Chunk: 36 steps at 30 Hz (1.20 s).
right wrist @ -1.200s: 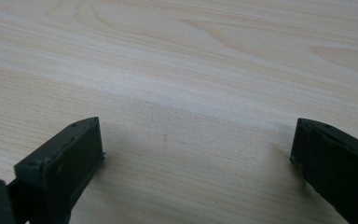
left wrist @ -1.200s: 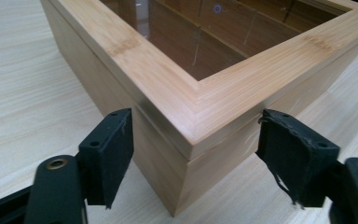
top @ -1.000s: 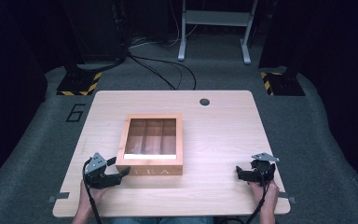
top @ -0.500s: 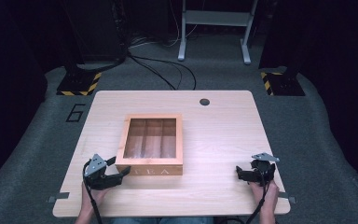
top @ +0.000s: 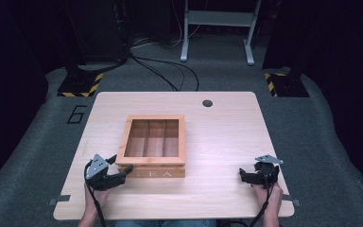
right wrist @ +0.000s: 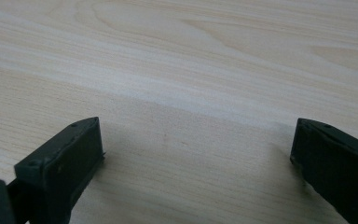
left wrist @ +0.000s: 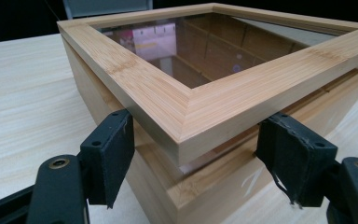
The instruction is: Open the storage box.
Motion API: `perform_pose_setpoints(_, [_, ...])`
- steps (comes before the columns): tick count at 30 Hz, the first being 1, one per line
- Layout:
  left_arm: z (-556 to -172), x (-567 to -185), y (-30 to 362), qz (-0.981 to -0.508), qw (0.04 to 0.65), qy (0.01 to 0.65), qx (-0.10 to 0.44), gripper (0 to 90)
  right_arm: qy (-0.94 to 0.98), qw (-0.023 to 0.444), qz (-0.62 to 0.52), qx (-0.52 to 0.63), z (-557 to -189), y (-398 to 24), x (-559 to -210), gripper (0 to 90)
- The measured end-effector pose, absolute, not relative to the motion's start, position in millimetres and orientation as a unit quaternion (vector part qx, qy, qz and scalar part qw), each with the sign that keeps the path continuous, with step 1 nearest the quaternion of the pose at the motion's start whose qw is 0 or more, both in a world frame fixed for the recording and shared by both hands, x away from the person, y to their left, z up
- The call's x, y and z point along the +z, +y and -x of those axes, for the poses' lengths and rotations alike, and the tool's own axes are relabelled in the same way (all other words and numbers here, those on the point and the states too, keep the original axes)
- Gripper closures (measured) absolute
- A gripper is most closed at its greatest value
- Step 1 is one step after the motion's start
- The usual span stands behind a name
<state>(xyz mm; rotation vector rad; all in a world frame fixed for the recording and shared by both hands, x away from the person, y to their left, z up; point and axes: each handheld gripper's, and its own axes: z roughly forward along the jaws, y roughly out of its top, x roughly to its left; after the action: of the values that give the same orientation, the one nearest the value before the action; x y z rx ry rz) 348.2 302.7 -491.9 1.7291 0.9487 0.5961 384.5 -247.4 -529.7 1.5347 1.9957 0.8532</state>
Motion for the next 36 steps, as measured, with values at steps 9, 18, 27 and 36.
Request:
perform_pose_setpoints(9, [-354,-486,301,-0.71,0.516,0.399,0.266,28.0,0.729,0.239,-0.56,0.312,-384,-247,-530,1.9])
perform_pose_setpoints(18, [-356,-479,299,-0.706,0.508,0.39,0.302,28.6,0.729,0.239,-0.56,0.312,-384,-247,-530,2.0])
perform_pose_setpoints(27, [-364,-469,299,-0.705,0.503,0.378,0.328,31.8,0.729,0.24,-0.56,0.312,-384,-248,-530,2.2])
perform_pose_setpoints(36, [-370,-455,298,-0.703,0.498,0.364,0.354,36.5,0.729,0.24,-0.56,0.312,-384,-248,-530,2.2])
